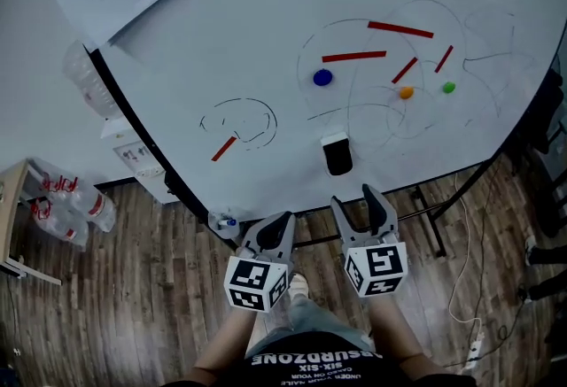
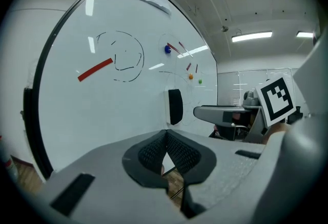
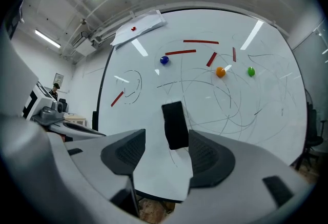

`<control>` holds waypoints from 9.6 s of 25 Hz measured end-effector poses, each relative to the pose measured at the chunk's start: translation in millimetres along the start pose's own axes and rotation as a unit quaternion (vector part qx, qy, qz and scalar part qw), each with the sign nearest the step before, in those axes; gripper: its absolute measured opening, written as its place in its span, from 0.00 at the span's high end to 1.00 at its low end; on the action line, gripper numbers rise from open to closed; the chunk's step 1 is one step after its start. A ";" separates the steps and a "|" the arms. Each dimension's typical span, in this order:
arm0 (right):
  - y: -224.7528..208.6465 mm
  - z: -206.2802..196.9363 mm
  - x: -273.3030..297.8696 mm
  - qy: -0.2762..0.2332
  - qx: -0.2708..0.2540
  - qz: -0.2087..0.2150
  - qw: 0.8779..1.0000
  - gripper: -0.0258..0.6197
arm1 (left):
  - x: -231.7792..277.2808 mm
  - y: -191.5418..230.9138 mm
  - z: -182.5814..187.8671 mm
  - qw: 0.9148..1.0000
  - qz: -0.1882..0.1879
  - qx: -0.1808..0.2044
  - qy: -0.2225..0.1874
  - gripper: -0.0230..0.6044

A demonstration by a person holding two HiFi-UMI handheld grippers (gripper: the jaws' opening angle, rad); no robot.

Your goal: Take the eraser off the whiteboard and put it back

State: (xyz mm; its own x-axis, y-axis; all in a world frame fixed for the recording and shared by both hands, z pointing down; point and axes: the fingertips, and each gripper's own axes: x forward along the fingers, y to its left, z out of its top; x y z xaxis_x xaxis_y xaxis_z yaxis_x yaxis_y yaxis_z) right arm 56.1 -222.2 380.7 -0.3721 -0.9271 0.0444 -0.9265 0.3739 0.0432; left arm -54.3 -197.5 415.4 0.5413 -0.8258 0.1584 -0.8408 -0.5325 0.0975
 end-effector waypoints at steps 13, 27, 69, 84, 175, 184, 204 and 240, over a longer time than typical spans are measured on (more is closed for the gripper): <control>-11.7 5.5 40.5 0.007 -0.032 -0.011 0.999 0.57 | 32.7 16.4 4.5 1.000 -0.017 -0.003 0.000 0.95; -18.8 -1.5 76.7 0.030 -0.089 -0.041 0.995 0.56 | 49.1 31.2 3.6 0.999 -0.035 -0.009 0.007 0.95; -17.6 0.9 76.2 0.044 -0.093 -0.060 0.993 0.61 | 45.0 31.2 -0.1 0.999 -0.034 -0.010 0.009 0.95; -7.8 5.5 46.5 0.039 -0.084 -0.048 0.995 0.61 | 27.4 14.7 2.5 0.999 -0.032 -0.007 0.001 0.95; 25.8 -23.4 -44.9 0.043 -0.034 0.003 0.998 0.60 | -13.5 -41.7 -18.2 0.999 -0.032 -0.020 -0.005 0.95; 18.9 -9.0 -36.9 0.027 -0.040 -0.009 0.999 0.60 | -11.6 -36.9 -15.1 0.999 -0.033 -0.021 -0.010 0.95; -3.6 -6.0 12.6 0.027 -0.019 -0.026 0.999 0.60 | 10.2 -12.8 -5.4 0.999 -0.037 -0.019 -0.007 0.95; -49.1 -20.4 87.6 0.036 0.014 -0.073 0.997 0.60 | 54.3 13.4 -0.9 0.998 -0.061 -0.020 0.004 0.95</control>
State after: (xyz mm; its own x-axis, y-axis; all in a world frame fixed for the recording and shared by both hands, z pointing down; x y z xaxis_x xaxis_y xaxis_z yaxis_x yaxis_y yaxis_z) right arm 70.2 -321.3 402.9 -0.2298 -0.9668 0.1120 -0.9718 0.2341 0.0271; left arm -36.1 -249.3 426.2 0.6400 -0.7535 0.1506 -0.7680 -0.6213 0.1551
